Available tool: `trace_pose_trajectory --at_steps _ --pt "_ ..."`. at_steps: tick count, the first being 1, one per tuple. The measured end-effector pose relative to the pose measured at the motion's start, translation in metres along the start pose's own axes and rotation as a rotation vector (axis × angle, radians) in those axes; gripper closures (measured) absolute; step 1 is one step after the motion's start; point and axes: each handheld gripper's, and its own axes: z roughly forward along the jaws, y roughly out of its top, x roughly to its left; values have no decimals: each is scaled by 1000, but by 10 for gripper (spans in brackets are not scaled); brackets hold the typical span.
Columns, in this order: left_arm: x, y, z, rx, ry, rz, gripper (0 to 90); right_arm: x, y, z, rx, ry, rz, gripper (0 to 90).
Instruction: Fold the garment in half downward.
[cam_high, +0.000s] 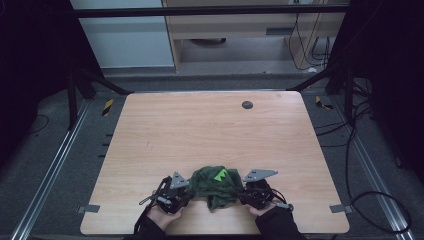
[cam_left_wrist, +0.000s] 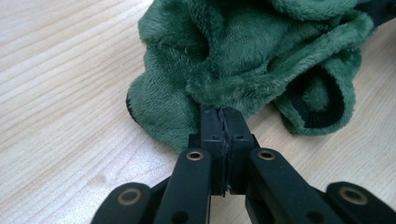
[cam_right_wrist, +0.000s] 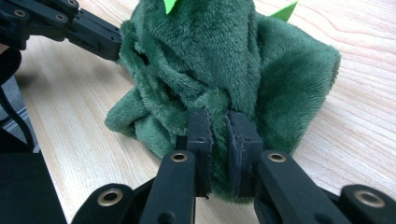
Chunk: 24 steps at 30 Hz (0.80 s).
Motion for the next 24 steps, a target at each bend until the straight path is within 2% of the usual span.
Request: trace_pose_trajectory --at_steps 3,9,13,18,24 --pt "2 2 -6 -31 7 -19 820 0 3 -5 -16 4 3 775" --pt "4 6 -19 -85 2 -40 773 1 9 -16 -61 -1 4 754" --pt "4 8 -24 -94 0 -39 759 0 11 -22 -80 -9 9 758" --pt "8 12 -31 -119 5 -51 739 -3 15 -31 -118 -25 17 786" --pt "22 23 -40 -162 39 -74 750 -12 24 -42 -165 -69 37 868"
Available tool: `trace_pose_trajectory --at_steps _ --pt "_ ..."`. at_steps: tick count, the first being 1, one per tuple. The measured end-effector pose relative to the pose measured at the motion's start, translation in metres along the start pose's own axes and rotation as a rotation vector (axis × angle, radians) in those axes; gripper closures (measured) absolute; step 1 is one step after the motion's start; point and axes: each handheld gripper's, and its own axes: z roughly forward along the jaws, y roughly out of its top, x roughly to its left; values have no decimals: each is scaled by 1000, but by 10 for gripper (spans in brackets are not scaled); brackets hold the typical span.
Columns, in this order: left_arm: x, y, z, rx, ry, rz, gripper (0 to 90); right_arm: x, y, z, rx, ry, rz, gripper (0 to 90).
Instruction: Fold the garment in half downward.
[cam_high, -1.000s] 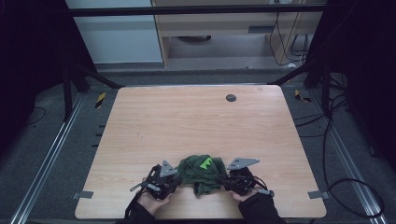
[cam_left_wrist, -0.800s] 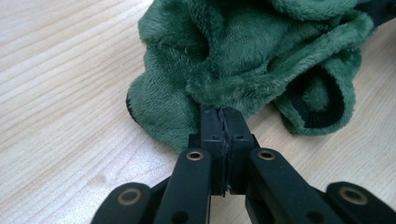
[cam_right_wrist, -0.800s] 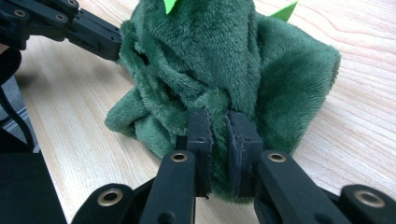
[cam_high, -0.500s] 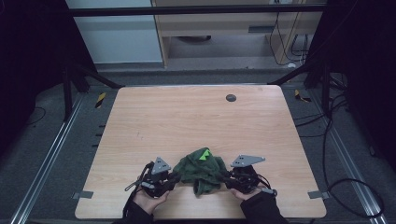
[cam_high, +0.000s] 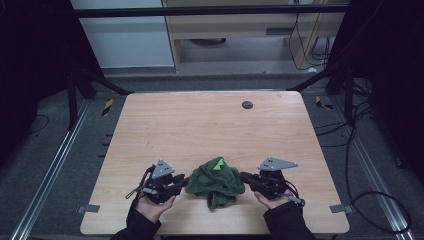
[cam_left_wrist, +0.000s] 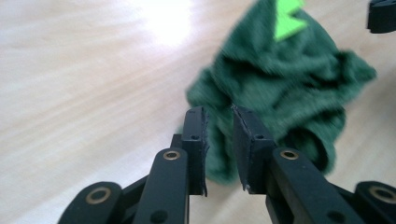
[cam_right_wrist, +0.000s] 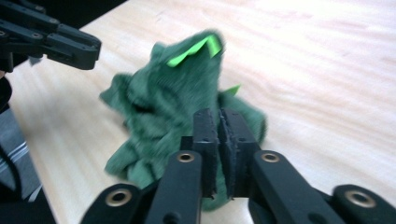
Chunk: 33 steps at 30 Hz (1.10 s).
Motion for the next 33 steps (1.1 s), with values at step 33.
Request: trace_pose_trajectory --at_steps 33 --pt "21 25 74 23 -122 27 897 -26 17 63 58 0 44 900"
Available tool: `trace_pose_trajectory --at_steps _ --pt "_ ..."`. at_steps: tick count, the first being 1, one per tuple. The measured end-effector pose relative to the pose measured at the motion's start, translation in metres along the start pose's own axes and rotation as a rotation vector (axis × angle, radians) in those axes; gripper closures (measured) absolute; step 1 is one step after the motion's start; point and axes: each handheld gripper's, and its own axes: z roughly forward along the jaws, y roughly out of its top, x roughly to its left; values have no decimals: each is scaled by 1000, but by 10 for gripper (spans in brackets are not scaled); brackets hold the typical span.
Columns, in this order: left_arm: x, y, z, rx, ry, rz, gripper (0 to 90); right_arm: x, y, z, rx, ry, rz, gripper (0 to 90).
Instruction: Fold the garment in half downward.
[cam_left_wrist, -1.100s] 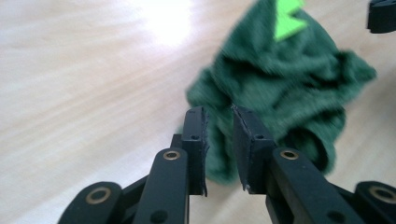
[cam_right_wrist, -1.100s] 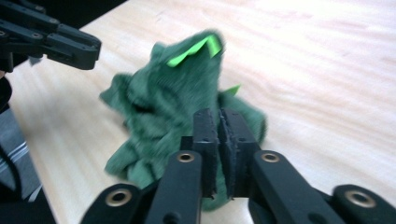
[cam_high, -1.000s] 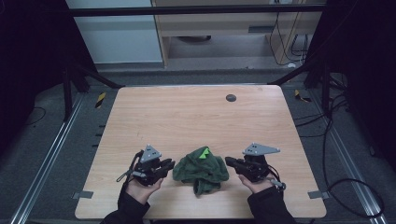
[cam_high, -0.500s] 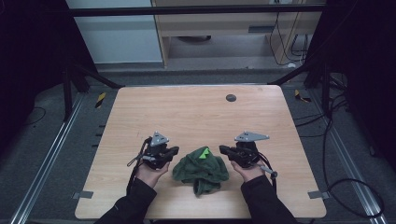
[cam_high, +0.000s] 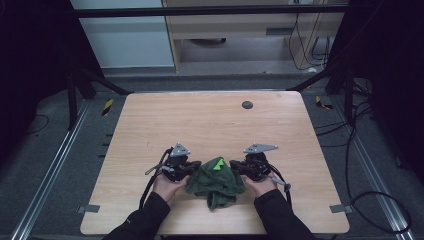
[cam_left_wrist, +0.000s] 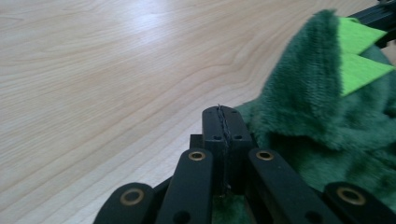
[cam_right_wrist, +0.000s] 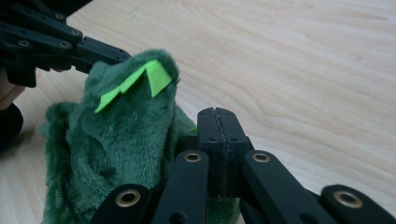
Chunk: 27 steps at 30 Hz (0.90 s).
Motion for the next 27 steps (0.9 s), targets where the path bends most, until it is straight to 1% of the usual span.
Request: trace_pose_trajectory --at_steps 1,2,3,5,6,7,8,9,10,14,17,18,19,22,24,27 --pt "-1 0 -1 3 -8 5 897 2 -1 2 9 7 -1 900" --pt "-2 0 -2 0 -17 8 897 5 -2 3 20 13 -15 900" --pt "-4 0 -4 -1 -25 12 897 5 -2 3 20 13 -15 900" --pt "-7 -1 -8 0 -36 28 897 9 -2 2 18 28 -22 900" --pt "-10 -3 -11 -6 -35 38 897 12 -2 0 10 38 -38 900" --pt "-10 -3 -11 -6 -35 38 897 12 -2 0 10 38 -38 900" --pt "-11 -3 -13 -5 -42 41 897 16 -2 -3 7 46 -48 900" --pt "-13 -4 -15 -8 -46 44 897 16 -2 -3 7 46 -48 900" --pt "-14 -4 -17 -11 -49 48 897 20 -2 -5 5 57 -49 900" --pt "-22 -8 -26 -18 -72 58 897 24 -4 -10 -4 72 -57 900" --pt "-28 -10 -34 -26 -92 73 898 29 -6 -16 -3 89 -60 900" --pt "-32 -11 -37 -24 -101 87 897 31 -8 -20 -7 101 -72 900" --pt "-32 -11 -37 -24 -101 87 897 31 -8 -20 -7 101 -72 900" --pt "-38 -15 -40 -19 -112 109 897 35 -12 -27 -10 116 -66 900" --pt "-41 -19 -42 -6 -107 127 897 38 -14 -31 -13 134 -67 900" --pt "-43 -23 -46 -1 -106 136 897 40 -16 -31 -8 141 -72 900"
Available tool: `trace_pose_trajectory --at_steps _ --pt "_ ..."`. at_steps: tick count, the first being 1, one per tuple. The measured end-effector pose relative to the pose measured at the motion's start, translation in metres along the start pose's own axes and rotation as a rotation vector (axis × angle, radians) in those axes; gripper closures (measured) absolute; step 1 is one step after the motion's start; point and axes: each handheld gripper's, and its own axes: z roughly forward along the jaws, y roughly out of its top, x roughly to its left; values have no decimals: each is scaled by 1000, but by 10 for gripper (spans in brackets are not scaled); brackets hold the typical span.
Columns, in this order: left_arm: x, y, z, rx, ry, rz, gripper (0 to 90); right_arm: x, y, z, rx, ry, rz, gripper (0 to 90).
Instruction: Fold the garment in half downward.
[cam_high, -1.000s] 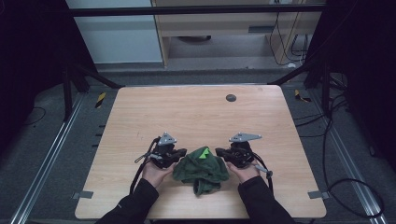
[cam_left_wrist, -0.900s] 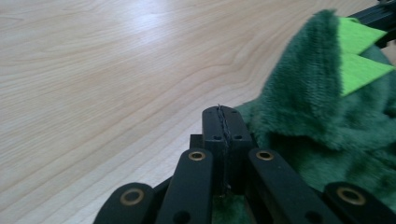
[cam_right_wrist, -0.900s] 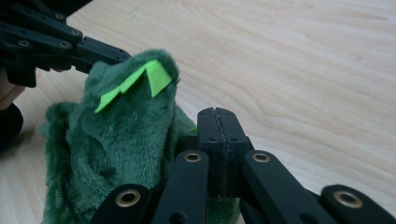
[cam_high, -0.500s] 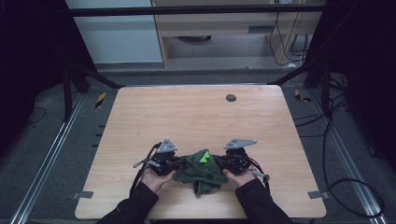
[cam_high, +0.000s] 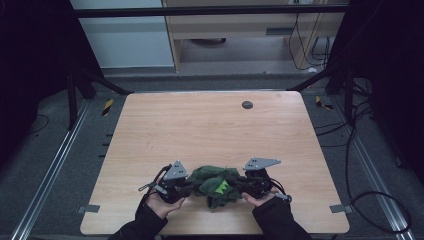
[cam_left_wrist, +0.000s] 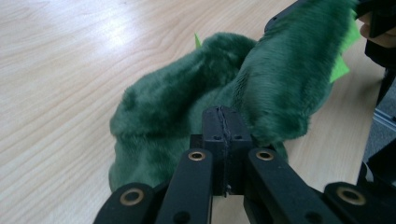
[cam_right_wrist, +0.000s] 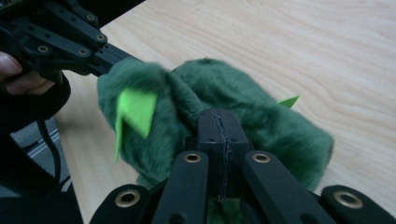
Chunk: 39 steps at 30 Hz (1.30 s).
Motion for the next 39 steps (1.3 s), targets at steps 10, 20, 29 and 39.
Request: trace_pose_trajectory --at_steps 10,20,29,39 --pt "-11 -14 -5 35 -17 9 897 8 -17 -2 45 17 5 900" --pt "-14 -21 -1 72 -28 -4 897 9 -28 0 100 25 16 890" --pt "9 -17 -28 -9 69 -68 871 -3 -18 -17 -11 -49 24 877" --pt "43 -27 -42 -37 219 -155 693 -35 -17 -37 -70 -222 59 731"
